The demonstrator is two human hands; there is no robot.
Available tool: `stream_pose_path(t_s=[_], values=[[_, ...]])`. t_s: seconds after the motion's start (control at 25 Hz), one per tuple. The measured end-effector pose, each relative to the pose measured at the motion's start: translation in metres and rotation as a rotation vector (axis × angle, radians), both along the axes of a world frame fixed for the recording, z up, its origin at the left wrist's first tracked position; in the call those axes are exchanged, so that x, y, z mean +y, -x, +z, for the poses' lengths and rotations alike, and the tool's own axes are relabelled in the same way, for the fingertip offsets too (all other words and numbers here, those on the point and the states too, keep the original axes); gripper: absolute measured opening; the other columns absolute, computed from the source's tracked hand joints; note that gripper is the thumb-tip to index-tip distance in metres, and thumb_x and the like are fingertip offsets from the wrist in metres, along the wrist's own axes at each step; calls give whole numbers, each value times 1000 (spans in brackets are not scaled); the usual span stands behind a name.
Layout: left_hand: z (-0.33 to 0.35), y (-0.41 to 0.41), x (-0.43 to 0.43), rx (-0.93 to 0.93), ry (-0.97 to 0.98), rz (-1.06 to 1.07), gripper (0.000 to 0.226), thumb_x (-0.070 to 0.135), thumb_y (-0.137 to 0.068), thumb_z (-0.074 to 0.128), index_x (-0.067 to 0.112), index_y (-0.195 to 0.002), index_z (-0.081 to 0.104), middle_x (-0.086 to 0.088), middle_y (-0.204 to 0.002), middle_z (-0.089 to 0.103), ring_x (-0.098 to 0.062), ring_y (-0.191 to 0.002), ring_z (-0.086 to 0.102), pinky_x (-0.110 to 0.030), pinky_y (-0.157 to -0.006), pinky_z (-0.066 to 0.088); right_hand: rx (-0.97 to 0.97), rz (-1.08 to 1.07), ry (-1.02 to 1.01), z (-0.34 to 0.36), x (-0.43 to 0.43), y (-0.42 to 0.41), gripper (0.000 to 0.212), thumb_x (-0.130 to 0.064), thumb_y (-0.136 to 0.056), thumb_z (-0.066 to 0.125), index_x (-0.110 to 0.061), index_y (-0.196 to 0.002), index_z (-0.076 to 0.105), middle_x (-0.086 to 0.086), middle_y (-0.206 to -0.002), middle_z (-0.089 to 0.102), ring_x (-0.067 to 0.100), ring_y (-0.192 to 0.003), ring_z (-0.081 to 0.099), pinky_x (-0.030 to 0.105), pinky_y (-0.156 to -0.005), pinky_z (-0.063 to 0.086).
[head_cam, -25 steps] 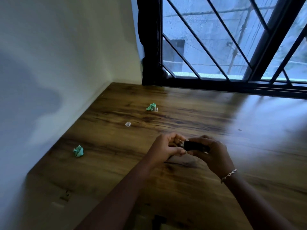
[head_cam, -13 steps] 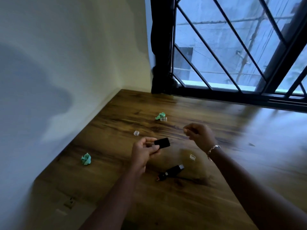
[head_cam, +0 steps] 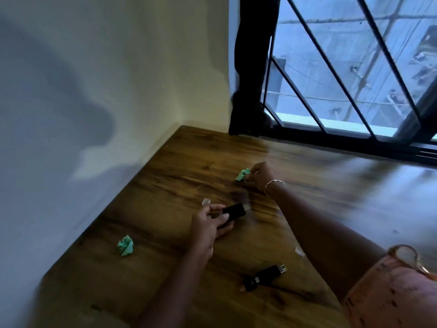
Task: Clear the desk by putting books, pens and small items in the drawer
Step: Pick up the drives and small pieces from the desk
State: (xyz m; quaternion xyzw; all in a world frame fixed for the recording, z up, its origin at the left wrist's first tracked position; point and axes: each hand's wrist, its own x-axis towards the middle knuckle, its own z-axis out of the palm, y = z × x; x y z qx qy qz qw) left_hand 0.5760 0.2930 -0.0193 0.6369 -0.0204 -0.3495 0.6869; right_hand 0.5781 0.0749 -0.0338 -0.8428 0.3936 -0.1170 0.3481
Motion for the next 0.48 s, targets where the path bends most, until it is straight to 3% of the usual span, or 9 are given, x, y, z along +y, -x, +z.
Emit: stream_pose_path(t_s=[0.12,0.28,0.36,0.48], values=[[-2,-2,0,19,-2,-4,20,-5,-85,59,5,-101,60,-15,-106,61,-22,-79,68,-24,-62,59,16,-9,36,-4,1,-4,14,-24,-69,77,-20,-75,66,14,-98,67,31,-92,62,38,-79,52],[-1,1,-1,30,27,17,19,-7,-84,59,7,-96,59,-16,-104,62,-22,-76,66,-22,-59,58,67,53,105,4,6,14,14,-15,-75,70,-10,-88,66,11,-94,65,28,-90,59,26,-67,38],[0,4,-1,35,35,30,21,-8,-83,59,7,-98,59,-15,-104,61,-22,-78,66,-21,-58,58,-19,4,32,9,13,30,15,-13,-77,70,-9,-91,67,7,-81,62,23,-79,58,26,-63,41],[3,9,0,34,53,49,22,-9,-83,58,6,-99,58,-17,-107,61,-23,-80,66,-21,-58,58,-190,24,-247,20,34,63,11,-7,-79,68,-18,-82,68,3,-69,60,18,-64,57,31,-62,51]])
